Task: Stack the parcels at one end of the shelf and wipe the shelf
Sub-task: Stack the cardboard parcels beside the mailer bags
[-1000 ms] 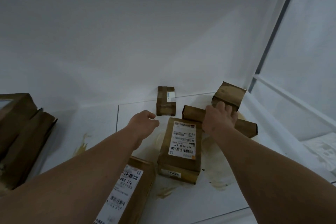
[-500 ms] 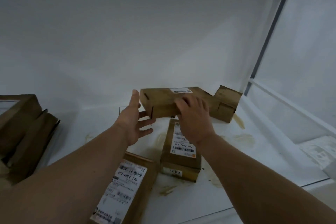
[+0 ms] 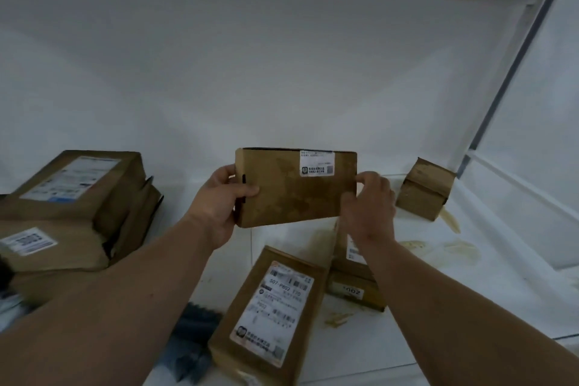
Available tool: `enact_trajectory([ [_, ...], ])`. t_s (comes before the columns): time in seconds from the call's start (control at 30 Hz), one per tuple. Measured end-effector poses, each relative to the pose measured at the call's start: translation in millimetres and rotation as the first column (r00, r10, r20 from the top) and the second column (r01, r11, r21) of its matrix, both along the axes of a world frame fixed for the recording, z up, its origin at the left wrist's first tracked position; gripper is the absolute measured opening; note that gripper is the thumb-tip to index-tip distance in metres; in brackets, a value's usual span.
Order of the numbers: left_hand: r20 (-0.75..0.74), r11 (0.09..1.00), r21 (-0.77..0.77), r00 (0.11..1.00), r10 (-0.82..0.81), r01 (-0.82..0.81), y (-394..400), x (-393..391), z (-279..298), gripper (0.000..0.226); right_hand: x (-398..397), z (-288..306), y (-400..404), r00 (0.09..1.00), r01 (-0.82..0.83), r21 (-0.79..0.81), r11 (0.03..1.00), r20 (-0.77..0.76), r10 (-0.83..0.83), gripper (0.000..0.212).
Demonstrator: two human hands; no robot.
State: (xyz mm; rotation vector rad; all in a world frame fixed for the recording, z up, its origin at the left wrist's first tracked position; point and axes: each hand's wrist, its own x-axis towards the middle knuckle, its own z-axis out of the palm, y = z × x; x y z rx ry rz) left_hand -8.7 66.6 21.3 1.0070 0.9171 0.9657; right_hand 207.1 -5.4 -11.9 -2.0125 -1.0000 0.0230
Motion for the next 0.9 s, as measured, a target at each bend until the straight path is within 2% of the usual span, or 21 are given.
enact_trajectory([
  [0.03, -0.047, 0.998, 0.069, 0.999, 0.001, 0.003, -0.8, -8.7, 1.4, 0.045, -5.9, 3.8, 5.9, 0.990, 0.053, 0.040, 0.998, -0.131, -0.048, 0.039],
  [0.1, -0.224, 0.963, 0.266, 0.974, 0.018, 0.043, -3.4, -26.9, 2.8, 0.047, -21.0, 7.3, 18.8, 0.967, 0.082, 0.071, 0.994, -0.247, -0.063, 0.040],
  [0.17, -0.421, 0.872, 0.464, 0.905, 0.063, 0.155, -7.8, -41.2, 4.8, 0.047, -38.9, 7.7, 27.4, 0.969, 0.040, 0.039, 0.998, -0.244, -0.030, 0.047],
  [0.27, -0.579, 0.686, 0.670, 0.778, 0.244, 0.284, -10.1, -57.6, 4.6, 0.044, -65.0, 7.5, 35.0, 0.985, -0.070, -0.019, 0.997, -0.159, 0.067, 0.062],
  [0.33, -0.580, 0.534, 0.778, 0.704, 0.410, 0.331, -6.0, -72.7, 1.5, 0.047, -83.1, 8.9, 39.9, 0.985, -0.162, -0.074, 0.984, -0.073, 0.157, 0.077],
  [0.4, -0.568, 0.436, 0.816, 0.668, 0.481, 0.380, -1.4, -90.6, -1.3, 0.056, -99.9, 8.3, 44.1, 0.973, -0.217, -0.157, 0.963, 0.039, 0.226, 0.084],
  [0.5, -0.547, 0.325, 0.836, 0.618, 0.565, 0.442, 1.9, -114.0, -2.0, 0.052, -116.8, 5.9, 48.5, 0.950, -0.249, -0.224, 0.942, 0.135, 0.283, 0.079],
  [0.6, -0.467, 0.203, 0.870, 0.619, 0.632, 0.449, 2.9, -131.9, -3.3, 0.039, -129.8, 6.1, 46.4, 0.931, -0.245, -0.187, 0.951, 0.228, 0.284, 0.064],
  [0.77, -0.395, 0.177, 0.909, 0.644, 0.655, 0.378, 6.9, -152.9, -8.8, 0.054, -145.7, 6.5, 44.3, 0.936, -0.180, -0.099, 0.979, 0.289, 0.202, 0.057],
  [0.83, -0.425, 0.259, 0.904, 0.658, 0.622, 0.339, 4.4, -157.2, -6.6, 0.051, -148.1, 8.2, 43.5, 0.935, -0.155, -0.085, 0.984, 0.310, 0.174, 0.052],
  [0.9, -0.466, 0.424, 0.871, 0.689, 0.555, 0.247, 2.3, -160.2, -1.5, 0.046, -149.1, 10.4, 41.6, 0.933, -0.160, -0.063, 0.985, 0.315, 0.172, 0.047],
])
